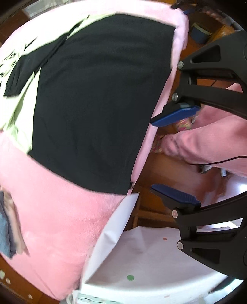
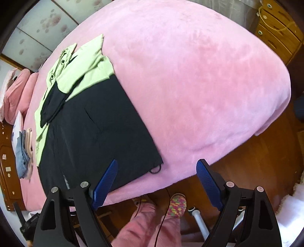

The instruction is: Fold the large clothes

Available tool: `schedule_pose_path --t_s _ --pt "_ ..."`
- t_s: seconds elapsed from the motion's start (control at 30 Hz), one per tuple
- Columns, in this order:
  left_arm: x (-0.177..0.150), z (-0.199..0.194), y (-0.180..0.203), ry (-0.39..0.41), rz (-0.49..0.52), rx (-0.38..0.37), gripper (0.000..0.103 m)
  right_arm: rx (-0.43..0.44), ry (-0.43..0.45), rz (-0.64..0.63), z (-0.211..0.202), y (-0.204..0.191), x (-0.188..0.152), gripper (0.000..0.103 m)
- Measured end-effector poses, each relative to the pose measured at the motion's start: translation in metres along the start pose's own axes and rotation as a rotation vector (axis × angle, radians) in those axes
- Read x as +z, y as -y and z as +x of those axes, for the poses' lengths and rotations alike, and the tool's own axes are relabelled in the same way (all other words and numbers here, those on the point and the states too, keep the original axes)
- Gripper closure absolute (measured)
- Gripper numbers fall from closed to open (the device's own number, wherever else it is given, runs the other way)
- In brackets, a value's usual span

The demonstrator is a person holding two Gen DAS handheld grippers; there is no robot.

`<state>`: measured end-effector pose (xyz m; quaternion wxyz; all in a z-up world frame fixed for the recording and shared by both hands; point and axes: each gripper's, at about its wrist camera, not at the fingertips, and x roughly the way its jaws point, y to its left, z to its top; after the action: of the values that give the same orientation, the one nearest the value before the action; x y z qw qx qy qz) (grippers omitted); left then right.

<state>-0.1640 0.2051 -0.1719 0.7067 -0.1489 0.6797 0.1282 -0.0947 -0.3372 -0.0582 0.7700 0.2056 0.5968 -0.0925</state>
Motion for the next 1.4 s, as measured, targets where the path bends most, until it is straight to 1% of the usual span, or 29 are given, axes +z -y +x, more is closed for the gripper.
schedule_pose_path --t_s 0.07,0.17,0.23,0.27,0.33,0.4,0.43,0.47,0.53,0.6,0.63,0.67,0.7,0.77,0.83,0.9,0.93,0.97,1.03,1.1,1.2,1.27,1.37,1.4 --pt "0.013 -0.018 0.012 -0.021 0.034 -0.01 0.043 0.004 0.012 -0.034 -0.016 -0.005 0.019 0.017" --pt "0.046 -0.047 0.032 -0.02 0.102 -0.024 0.043 0.029 0.004 -0.106 -0.033 -0.023 0.059 0.017" --pt "0.075 -0.064 0.046 -0.012 0.155 -0.038 0.043 0.057 -0.007 -0.134 -0.039 -0.035 0.087 0.016" --pt "0.094 -0.073 0.054 -0.008 0.188 -0.044 0.043 0.074 -0.015 -0.144 -0.042 -0.044 0.102 0.016" --pt "0.129 -0.086 0.068 -0.005 0.249 -0.034 0.043 0.116 -0.025 -0.162 -0.046 -0.065 0.138 0.014" --pt "0.166 -0.094 0.082 -0.02 0.33 -0.006 0.043 0.172 -0.04 -0.157 -0.047 -0.088 0.181 0.013" --pt "0.191 -0.096 0.09 -0.041 0.383 0.017 0.043 0.187 -0.048 -0.153 -0.047 -0.098 0.197 0.012" --pt "0.211 -0.099 0.095 -0.059 0.415 0.03 0.043 0.203 -0.053 -0.15 -0.047 -0.112 0.219 0.012" --pt "0.261 -0.098 0.109 -0.105 0.494 0.072 0.043 0.217 -0.06 -0.152 -0.048 -0.144 0.257 0.011" --pt "0.312 -0.097 0.121 -0.145 0.554 0.096 0.043 0.216 -0.076 -0.155 -0.045 -0.176 0.3 0.01" --pt "0.341 -0.093 0.129 -0.173 0.583 0.096 0.042 0.212 -0.085 -0.159 -0.044 -0.201 0.315 0.01" --pt "0.364 -0.09 0.136 -0.189 0.599 0.1 0.042 0.203 -0.101 -0.168 -0.039 -0.219 0.338 0.01" --pt "0.396 -0.085 0.144 -0.203 0.613 0.11 0.04 0.194 -0.12 -0.176 -0.032 -0.236 0.359 0.01" --pt "0.454 -0.069 0.154 -0.216 0.614 0.141 0.035 0.174 -0.159 -0.176 -0.016 -0.269 0.403 0.01" --pt "0.509 -0.056 0.169 -0.249 0.588 0.155 0.034 0.15 -0.177 -0.147 0.002 -0.295 0.448 0.01" --pt "0.552 -0.045 0.179 -0.279 0.534 0.125 0.034 0.146 -0.172 -0.082 0.019 -0.324 0.49 0.01" --pt "0.579 -0.039 0.188 -0.294 0.487 0.087 0.034 0.155 -0.184 -0.056 0.031 -0.336 0.51 0.01" --pt "0.598 -0.038 0.196 -0.291 0.453 0.061 0.034 0.164 -0.202 -0.051 0.042 -0.347 0.525 0.01" --pt "0.632 -0.032 0.214 -0.25 0.386 0.02 0.033 0.167 -0.255 -0.091 0.07 -0.371 0.557 0.01" --pt "0.664 -0.01 0.237 -0.237 0.335 0.002 0.033 0.175 -0.297 -0.127 0.097 -0.387 0.579 0.01" --pt "0.698 0.02 0.268 -0.23 0.289 -0.027 0.033 0.167 -0.341 -0.115 0.142 -0.4 0.609 0.01" --pt "0.718 0.035 0.287 -0.204 0.257 -0.098 0.033 0.212 -0.347 -0.081 0.173 -0.404 0.626 0.01" --pt "0.739 0.055 0.308 -0.14 0.19 -0.279 0.033 0.259 -0.392 -0.063 0.217 -0.406 0.641 0.01" --pt "0.744 0.06 0.312 -0.116 0.169 -0.322 0.033 0.27 -0.405 -0.057 0.232 -0.406 0.643 0.01"
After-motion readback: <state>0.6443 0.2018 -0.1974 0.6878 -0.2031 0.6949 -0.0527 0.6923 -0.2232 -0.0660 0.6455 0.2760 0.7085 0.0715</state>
